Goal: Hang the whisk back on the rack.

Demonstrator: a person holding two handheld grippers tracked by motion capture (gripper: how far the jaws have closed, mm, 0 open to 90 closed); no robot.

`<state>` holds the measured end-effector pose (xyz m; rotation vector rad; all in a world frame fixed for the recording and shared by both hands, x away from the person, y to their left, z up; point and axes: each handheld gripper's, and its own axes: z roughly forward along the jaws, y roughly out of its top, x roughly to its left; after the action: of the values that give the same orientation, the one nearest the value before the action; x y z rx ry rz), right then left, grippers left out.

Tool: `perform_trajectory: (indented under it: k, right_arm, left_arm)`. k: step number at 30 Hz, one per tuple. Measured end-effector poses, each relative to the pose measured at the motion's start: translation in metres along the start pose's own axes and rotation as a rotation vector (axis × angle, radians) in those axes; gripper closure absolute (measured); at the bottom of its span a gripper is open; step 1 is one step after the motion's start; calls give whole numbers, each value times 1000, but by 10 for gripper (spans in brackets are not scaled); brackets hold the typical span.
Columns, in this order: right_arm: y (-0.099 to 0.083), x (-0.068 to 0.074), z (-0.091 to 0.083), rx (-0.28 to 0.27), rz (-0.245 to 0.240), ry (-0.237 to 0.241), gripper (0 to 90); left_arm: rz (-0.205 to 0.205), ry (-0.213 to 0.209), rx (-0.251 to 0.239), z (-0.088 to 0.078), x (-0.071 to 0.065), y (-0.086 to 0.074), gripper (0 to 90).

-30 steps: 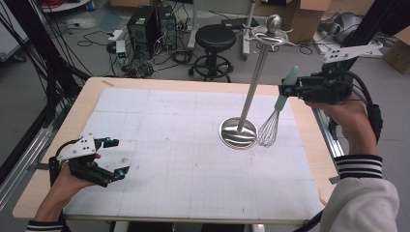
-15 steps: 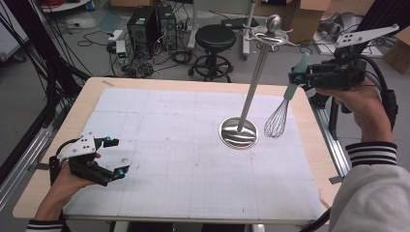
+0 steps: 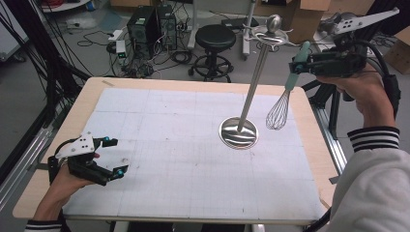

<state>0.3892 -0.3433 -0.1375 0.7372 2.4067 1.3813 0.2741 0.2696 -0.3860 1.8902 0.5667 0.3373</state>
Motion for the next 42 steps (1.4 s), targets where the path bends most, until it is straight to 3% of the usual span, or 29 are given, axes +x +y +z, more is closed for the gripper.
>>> perform_trajectory:
  k: [24, 42]
  right_arm:
    - [6, -8, 13, 9, -12, 22, 660]
    - [10, -3, 22, 17, -17, 36, 659]
  left_arm:
    - [-9, -5, -3, 1, 0, 0, 17]
    - [-13, -5, -1, 1, 0, 0, 17]
